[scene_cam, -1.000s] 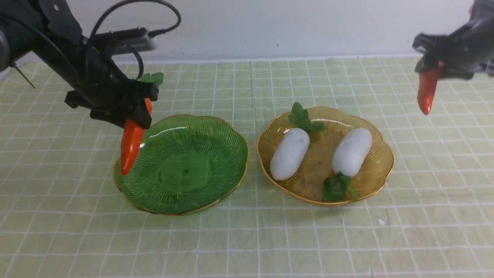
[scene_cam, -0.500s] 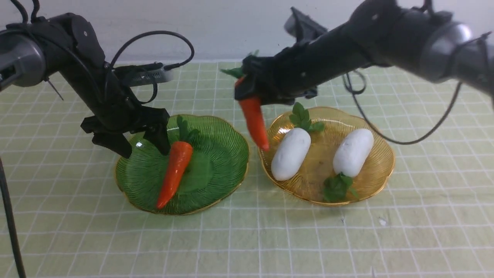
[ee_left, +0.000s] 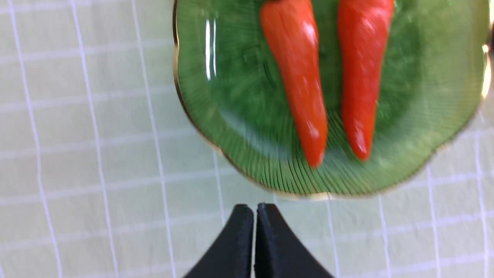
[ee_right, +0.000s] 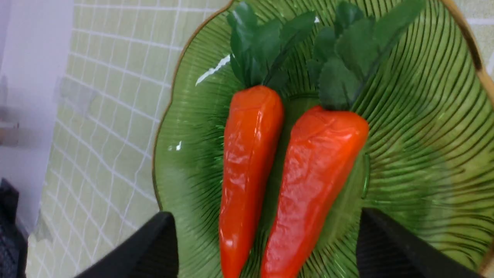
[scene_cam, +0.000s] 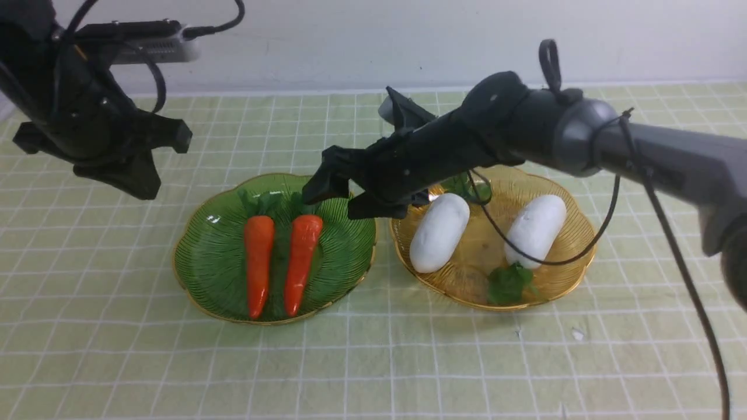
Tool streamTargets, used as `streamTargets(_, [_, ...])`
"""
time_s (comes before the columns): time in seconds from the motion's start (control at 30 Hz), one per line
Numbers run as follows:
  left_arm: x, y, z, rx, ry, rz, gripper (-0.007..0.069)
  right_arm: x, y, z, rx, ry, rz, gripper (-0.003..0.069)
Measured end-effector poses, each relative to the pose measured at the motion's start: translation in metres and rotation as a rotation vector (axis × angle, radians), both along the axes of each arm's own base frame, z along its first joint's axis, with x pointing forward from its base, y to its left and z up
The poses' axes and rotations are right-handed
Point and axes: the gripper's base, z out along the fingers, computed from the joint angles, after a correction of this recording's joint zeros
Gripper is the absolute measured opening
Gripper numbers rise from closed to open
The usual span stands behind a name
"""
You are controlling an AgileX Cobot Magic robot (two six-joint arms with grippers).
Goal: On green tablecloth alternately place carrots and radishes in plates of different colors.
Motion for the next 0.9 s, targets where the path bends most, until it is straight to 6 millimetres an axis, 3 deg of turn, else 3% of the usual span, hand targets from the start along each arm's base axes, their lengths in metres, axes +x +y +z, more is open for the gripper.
streamTargets(0.1, [-0.027, -0.001, 0.006, -0.021, -0.015, -0.018, -0.0008, -0.002, -0.032, 0.037, -0.006, -0.057, 0.032, 0.0379])
streamTargets(0.2, [-0.058, -0.004, 0.013, -0.053, -0.057, -0.061, -0.0008, -0.011, -0.072, 0.085, -0.017, -0.132, 0.031, 0.0183])
streamTargets(0.27, [-0.084, -0.006, 0.019, -0.082, -0.112, -0.096, -0.0008, -0.024, -0.101, 0.123, -0.032, -0.204, 0.011, 0.0066])
streamTargets(0.3, [-0.102, -0.008, 0.023, -0.105, -0.156, -0.121, -0.0008, -0.038, -0.12, 0.152, -0.053, -0.273, -0.01, 0.0023])
streamTargets(0.37, [-0.115, -0.009, 0.025, -0.12, -0.192, -0.136, -0.0008, -0.05, -0.134, 0.172, -0.077, -0.325, -0.031, 0.0007])
streamTargets(0.4, [-0.138, -0.009, 0.031, -0.136, -0.274, -0.158, -0.0008, -0.074, -0.159, 0.205, -0.13, -0.42, -0.078, -0.0006])
streamTargets(0.47, [-0.153, -0.009, 0.03, -0.142, -0.32, -0.163, -0.0008, -0.097, -0.171, 0.229, -0.162, -0.492, -0.113, -0.0011])
streamTargets(0.5, [-0.174, -0.008, 0.031, -0.139, -0.407, -0.165, -0.0008, -0.121, -0.182, 0.246, -0.208, -0.554, -0.154, -0.0012])
streamTargets(0.53, [-0.179, -0.008, 0.029, -0.14, -0.416, -0.164, -0.0008, -0.133, -0.184, 0.253, -0.217, -0.584, -0.165, -0.0012])
streamTargets(0.57, [-0.191, -0.007, 0.027, -0.137, -0.47, -0.163, -0.0008, -0.158, -0.191, 0.263, -0.249, -0.637, -0.204, -0.0013])
streamTargets(0.7, [-0.231, -0.004, 0.02, -0.134, -0.643, -0.158, -0.0008, -0.229, -0.204, 0.266, -0.276, -0.77, -0.323, -0.0013])
streamTargets(0.73, [-0.233, -0.004, 0.022, -0.134, -0.657, -0.158, -0.0008, -0.233, -0.205, 0.265, -0.275, -0.777, -0.33, -0.0013])
streamTargets(0.77, [-0.241, -0.003, 0.019, -0.136, -0.707, -0.149, -0.0008, -0.259, -0.209, 0.257, -0.264, -0.833, -0.382, -0.0013])
streamTargets(0.8, [-0.245, -0.003, 0.017, -0.136, -0.725, -0.148, -0.0008, -0.267, -0.211, 0.254, -0.26, -0.851, -0.399, -0.0013])
streamTargets(0.83, [-0.253, -0.002, 0.015, -0.137, -0.779, -0.139, -0.0008, -0.301, -0.218, 0.243, -0.225, -0.96, -0.497, -0.0014])
streamTargets(0.9, [-0.259, -0.001, 0.012, -0.138, -0.83, -0.127, -0.0008, -0.332, -0.228, 0.213, -0.17, -1.065, -0.627, -0.0014])
